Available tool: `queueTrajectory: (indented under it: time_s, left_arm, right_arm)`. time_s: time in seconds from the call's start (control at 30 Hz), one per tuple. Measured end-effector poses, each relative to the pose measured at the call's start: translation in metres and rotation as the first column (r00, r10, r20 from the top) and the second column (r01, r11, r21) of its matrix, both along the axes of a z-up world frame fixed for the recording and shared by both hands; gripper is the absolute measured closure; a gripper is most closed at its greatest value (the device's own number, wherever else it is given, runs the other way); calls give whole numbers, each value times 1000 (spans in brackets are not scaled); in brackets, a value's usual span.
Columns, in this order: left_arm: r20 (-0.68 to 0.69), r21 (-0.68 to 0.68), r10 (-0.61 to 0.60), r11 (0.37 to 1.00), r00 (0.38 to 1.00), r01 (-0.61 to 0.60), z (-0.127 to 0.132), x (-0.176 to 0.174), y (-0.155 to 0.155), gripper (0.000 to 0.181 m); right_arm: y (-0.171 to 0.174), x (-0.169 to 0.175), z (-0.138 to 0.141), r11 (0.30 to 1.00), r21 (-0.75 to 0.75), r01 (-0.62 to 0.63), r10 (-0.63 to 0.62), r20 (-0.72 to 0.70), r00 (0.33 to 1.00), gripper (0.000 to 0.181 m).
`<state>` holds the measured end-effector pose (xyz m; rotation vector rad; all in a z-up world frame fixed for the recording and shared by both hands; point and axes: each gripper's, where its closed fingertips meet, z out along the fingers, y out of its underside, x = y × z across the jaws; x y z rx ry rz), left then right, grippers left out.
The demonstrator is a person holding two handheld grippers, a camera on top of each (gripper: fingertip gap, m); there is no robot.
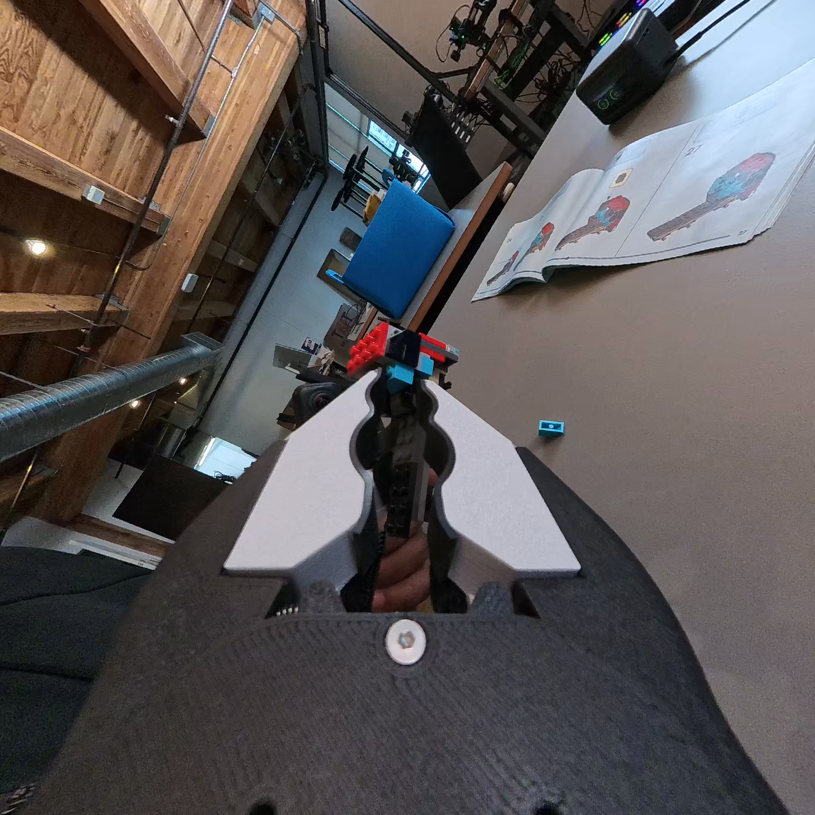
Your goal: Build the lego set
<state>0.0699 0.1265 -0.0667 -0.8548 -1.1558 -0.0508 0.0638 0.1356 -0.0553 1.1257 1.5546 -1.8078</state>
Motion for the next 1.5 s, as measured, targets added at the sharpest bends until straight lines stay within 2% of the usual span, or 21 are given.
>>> queueTrajectory:
  time_s: [0.27,0.33,0.4,0.5,0.63,0.77,0.9,1.0,1.07,1.27,1.37,1.5]
  left_arm:
    - [36,17,18,1000,999,-19,-3,-3,-2,154]
    - [61,70,13,997,998,-18,-4,-4,-3,154]
    - [97,161,-5,987,995,-11,-5,-6,-4,154]
    - [176,331,-35,943,984,-26,-9,-9,-11,155]
    - [262,506,-76,860,962,-70,-17,-13,-22,154]
    - [274,603,-113,794,955,-79,-15,-14,-25,154]
    - [269,631,-127,772,955,-76,-14,-15,-25,154]
    - [268,625,-122,777,956,-76,-14,-15,-26,154]
    - [265,591,-105,803,959,-75,-14,-15,-25,154]
    - [223,318,5,945,975,-78,-14,-14,-17,154]
    - [199,184,59,978,978,-96,-14,-13,-16,154]
    - [169,46,107,992,980,-116,-14,-12,-13,154]
  right_arm:
    - [-2,-3,-3,1000,10,6,-6,12,1000,169]
    - [-3,-5,-3,1000,-3,7,-7,25,1000,169]
    - [-3,-9,-4,1000,-7,19,-19,41,999,161]
    - [1,-14,-4,999,-26,41,-39,65,997,153]
    - [2,-15,-8,999,-12,41,-40,76,996,153]
    - [-1,-13,-15,1000,-2,26,-25,106,994,154]
    - [-4,-13,-19,1000,5,16,-17,119,993,154]
    - [-6,-13,-19,1000,16,14,-16,106,994,154]
    - [-8,-14,-19,999,32,13,-16,86,996,155]
    - [-12,-15,-16,997,71,12,-14,29,999,154]
    - [-12,-16,-18,994,106,22,-21,-15,1000,155]
    - [-11,-16,-20,988,152,35,-24,-76,997,159]
